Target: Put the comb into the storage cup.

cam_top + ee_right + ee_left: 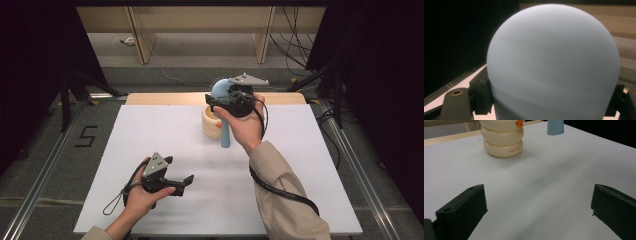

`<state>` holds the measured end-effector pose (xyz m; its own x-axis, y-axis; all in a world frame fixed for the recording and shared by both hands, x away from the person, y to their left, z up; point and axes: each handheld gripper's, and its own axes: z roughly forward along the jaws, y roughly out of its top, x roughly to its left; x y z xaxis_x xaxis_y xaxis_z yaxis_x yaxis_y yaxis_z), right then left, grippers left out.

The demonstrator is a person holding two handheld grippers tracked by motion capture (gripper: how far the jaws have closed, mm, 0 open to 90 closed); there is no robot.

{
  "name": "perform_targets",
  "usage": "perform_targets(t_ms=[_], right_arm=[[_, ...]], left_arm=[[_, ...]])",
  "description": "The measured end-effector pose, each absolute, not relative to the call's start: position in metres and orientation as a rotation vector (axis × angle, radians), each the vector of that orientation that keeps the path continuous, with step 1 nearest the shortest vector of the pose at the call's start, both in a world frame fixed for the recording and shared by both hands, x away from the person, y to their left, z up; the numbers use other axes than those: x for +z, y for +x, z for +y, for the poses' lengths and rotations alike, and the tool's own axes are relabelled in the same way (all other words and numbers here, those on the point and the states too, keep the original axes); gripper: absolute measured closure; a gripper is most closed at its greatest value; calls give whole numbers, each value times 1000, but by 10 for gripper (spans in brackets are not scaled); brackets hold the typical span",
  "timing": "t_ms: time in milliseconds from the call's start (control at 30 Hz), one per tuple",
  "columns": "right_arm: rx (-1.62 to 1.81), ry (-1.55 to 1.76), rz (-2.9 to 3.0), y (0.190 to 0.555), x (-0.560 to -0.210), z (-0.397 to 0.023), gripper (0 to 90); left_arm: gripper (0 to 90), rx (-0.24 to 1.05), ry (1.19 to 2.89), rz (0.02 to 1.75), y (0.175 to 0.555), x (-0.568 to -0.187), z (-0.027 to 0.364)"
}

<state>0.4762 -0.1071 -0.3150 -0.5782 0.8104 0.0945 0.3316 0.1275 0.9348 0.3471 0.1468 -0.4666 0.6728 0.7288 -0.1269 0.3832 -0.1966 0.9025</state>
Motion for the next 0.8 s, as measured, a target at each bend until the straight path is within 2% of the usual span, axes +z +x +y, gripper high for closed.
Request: perform_targets(t_ms=[800], right_arm=[[1468, 1095, 1939, 479, -307, -108, 214]], left_arm=[[0, 410, 1815, 882, 347, -467, 147]])
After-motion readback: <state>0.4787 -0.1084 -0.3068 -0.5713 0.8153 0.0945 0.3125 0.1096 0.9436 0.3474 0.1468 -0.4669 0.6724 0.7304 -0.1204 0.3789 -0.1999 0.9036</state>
